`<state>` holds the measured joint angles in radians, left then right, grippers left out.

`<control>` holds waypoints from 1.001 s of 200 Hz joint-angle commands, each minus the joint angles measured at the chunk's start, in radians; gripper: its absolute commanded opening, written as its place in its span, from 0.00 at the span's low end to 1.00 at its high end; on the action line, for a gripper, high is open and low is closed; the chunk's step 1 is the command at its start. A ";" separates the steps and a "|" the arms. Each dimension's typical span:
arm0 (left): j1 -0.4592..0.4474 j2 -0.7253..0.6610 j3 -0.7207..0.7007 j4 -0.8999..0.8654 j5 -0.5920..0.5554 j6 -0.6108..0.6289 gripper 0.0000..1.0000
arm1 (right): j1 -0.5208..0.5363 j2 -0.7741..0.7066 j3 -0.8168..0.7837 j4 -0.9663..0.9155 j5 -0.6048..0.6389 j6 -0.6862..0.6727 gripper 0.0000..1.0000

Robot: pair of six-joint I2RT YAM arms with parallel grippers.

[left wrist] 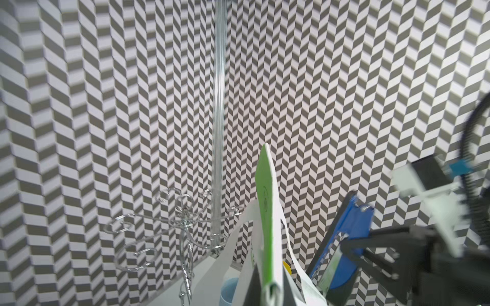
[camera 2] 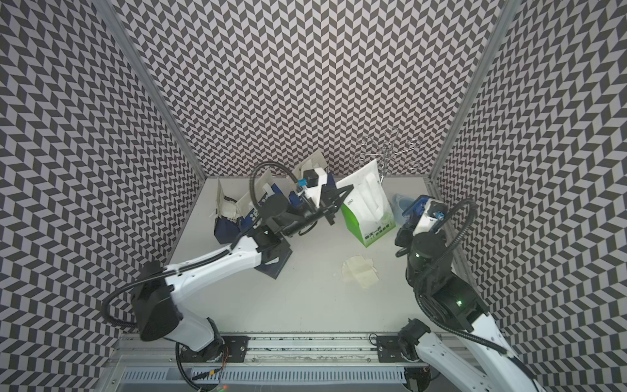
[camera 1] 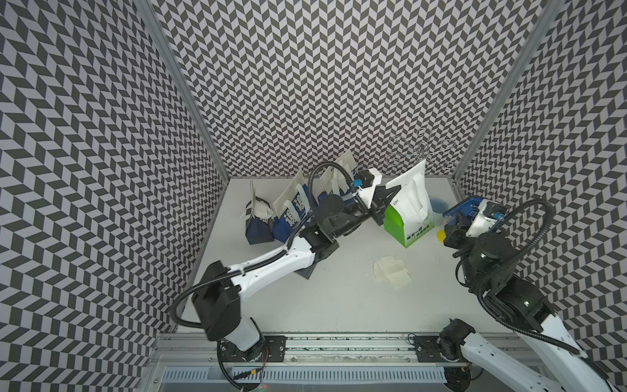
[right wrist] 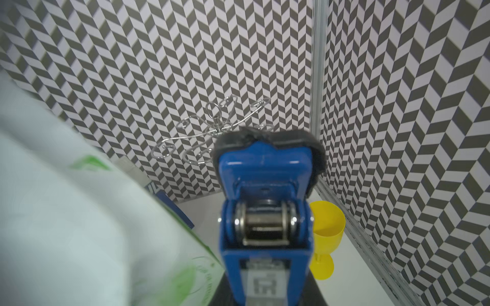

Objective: Staple the receipts to the bags
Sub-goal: Place the stapler at the center of the board.

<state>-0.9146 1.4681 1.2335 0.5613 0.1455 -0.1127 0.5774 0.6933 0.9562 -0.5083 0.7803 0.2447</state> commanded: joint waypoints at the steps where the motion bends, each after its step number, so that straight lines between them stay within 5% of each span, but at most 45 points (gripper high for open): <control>1: -0.006 -0.103 -0.110 -0.194 -0.156 0.047 0.00 | -0.051 0.081 -0.065 -0.010 -0.156 0.129 0.01; 21: -0.002 -0.172 -0.176 -0.308 -0.266 0.016 0.00 | -0.154 0.154 -0.138 0.018 -0.334 0.186 0.01; 50: 0.009 -0.252 -0.337 -0.271 -0.230 -0.041 0.00 | -0.264 0.290 -0.223 0.033 -0.452 0.168 0.01; 133: 0.099 -0.277 -0.451 -0.318 -0.186 -0.094 0.00 | -0.349 0.551 -0.398 0.183 -0.558 0.316 0.02; 159: 0.098 -0.265 -0.479 -0.279 -0.151 -0.099 0.00 | -0.357 0.609 -0.408 0.214 -0.575 0.327 0.14; 200: 0.097 -0.255 -0.528 -0.196 -0.134 -0.109 0.00 | -0.353 0.521 -0.386 0.208 -0.558 0.317 0.47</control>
<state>-0.8139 1.2091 0.7315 0.2852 -0.0162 -0.1974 0.2199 1.2831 0.5671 -0.2829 0.2321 0.5457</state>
